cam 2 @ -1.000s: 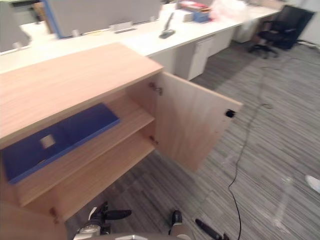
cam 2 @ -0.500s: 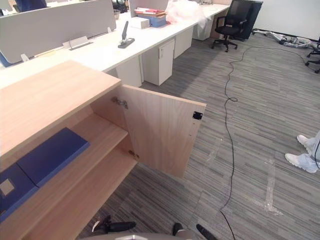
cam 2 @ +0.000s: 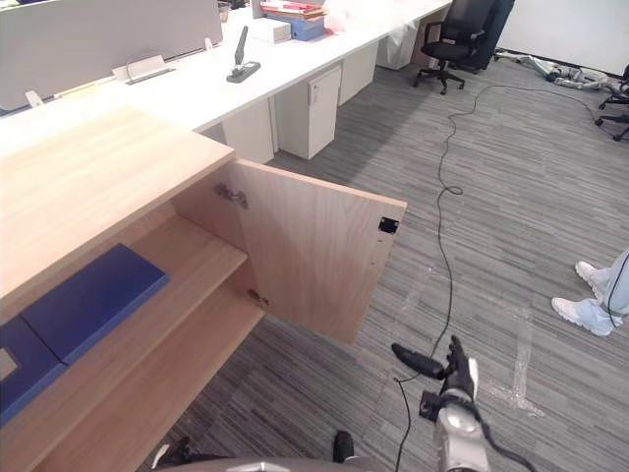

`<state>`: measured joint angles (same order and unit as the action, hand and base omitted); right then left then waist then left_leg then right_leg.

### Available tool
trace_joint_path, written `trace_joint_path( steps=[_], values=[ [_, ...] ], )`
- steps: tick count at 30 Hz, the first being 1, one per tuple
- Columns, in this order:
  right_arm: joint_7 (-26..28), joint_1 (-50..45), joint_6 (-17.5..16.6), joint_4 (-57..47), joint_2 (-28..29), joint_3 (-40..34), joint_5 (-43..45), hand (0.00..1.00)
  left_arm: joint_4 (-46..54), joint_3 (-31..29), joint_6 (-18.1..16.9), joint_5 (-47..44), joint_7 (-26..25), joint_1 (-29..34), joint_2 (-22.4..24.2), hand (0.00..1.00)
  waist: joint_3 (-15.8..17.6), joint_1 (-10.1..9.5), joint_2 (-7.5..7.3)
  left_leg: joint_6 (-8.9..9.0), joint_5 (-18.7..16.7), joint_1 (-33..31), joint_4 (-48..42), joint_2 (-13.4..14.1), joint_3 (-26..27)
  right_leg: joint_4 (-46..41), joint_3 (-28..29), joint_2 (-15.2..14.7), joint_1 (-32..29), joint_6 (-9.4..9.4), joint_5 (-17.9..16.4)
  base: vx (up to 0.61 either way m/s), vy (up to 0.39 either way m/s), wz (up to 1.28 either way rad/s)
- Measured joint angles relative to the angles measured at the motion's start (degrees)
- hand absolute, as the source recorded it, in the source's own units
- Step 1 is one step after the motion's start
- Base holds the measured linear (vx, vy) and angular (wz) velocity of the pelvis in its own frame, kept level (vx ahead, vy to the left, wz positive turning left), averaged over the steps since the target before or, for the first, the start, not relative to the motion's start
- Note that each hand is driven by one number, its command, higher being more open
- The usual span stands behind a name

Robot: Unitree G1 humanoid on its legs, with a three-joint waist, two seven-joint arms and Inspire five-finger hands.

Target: Walk over to the cabinet, pick up the folder, carry it to the office cabinet, place the folder inside the office cabinet, then close the office cabinet door

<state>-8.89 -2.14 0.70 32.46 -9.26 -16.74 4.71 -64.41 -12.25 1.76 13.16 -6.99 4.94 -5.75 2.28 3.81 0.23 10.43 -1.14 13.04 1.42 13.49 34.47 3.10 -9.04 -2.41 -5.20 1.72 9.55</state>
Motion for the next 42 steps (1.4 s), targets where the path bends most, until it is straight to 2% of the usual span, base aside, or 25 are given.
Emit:
trace_joint_path(
  steps=[5,9,14,21,27,34,38,42],
  values=[
    [-0.2,6.2,0.0,-0.5,-4.5,0.0,2.4,1.00,0.0,0.0,0.1,0.6,1.0,2.4,-0.9,1.00,0.1,-0.23,0.54,0.07,0.0,-0.2,0.7,-0.3,-1.3,1.8,-0.4,-0.2,0.6,-0.06,1.2,-0.10,0.010,0.06],
    [-0.3,12.0,0.0,-0.2,-8.7,0.3,4.5,1.00,0.0,-0.1,0.0,0.4,1.3,2.8,-1.2,1.00,0.8,-0.66,1.55,0.77,-1.0,-0.4,1.0,-0.5,-3.5,2.0,-0.9,-0.5,0.6,0.28,1.7,-0.12,0.018,0.11],
    [-0.5,20.3,-0.1,5.5,-13.3,3.8,6.2,1.00,0.0,0.2,-0.1,0.4,1.3,2.4,-1.2,1.00,1.5,-0.66,2.00,0.73,-2.3,-1.3,-0.4,-1.0,-4.4,2.0,-0.7,-1.3,0.5,0.54,2.6,-0.10,0.030,0.03],
    [0.9,31.4,0.1,15.9,-18.3,10.7,8.0,1.00,0.0,2.4,-1.0,-0.3,1.2,1.3,-0.7,1.00,3.5,-0.78,4.70,0.28,-1.8,-2.4,-0.8,-0.9,-6.9,1.7,-1.8,-1.5,0.3,0.27,2.9,-0.02,0.008,0.08],
    [2.6,42.5,0.1,22.7,-20.6,15.3,8.9,1.00,0.1,4.9,-2.2,-1.7,1.1,0.7,-0.8,1.00,4.2,-1.07,4.85,-0.12,-1.4,-3.4,-0.8,-1.1,-8.9,1.7,-3.6,-2.1,0.3,0.26,2.9,-0.03,0.018,0.15],
    [3.5,51.8,0.1,28.6,-22.1,15.8,9.0,1.00,0.2,6.7,-3.0,-4.8,1.0,0.0,-0.4,1.00,5.3,-2.01,4.75,-0.37,-1.0,-4.2,-0.8,-1.4,-10.6,1.7,-5.0,-2.8,0.4,0.24,3.0,-0.05,0.023,0.11],
    [3.6,53.7,0.1,28.9,-22.1,16.2,9.1,1.00,0.2,6.6,-3.1,-5.9,0.7,0.0,-0.4,1.00,6.4,-2.24,4.70,-0.46,-0.8,-4.7,-0.8,-1.5,-11.7,1.7,-5.7,-3.1,0.5,0.24,3.0,-0.05,0.027,0.11],
    [3.7,53.8,0.0,29.0,-21.8,20.6,11.8,1.00,0.2,6.6,-3.7,-5.9,0.5,0.0,-0.2,1.00,6.7,-2.25,4.78,-0.47,-0.8,-5.3,-0.8,-1.5,-12.1,1.7,-6.2,-3.2,0.5,0.25,3.0,-0.03,0.025,0.04]
  ],
)
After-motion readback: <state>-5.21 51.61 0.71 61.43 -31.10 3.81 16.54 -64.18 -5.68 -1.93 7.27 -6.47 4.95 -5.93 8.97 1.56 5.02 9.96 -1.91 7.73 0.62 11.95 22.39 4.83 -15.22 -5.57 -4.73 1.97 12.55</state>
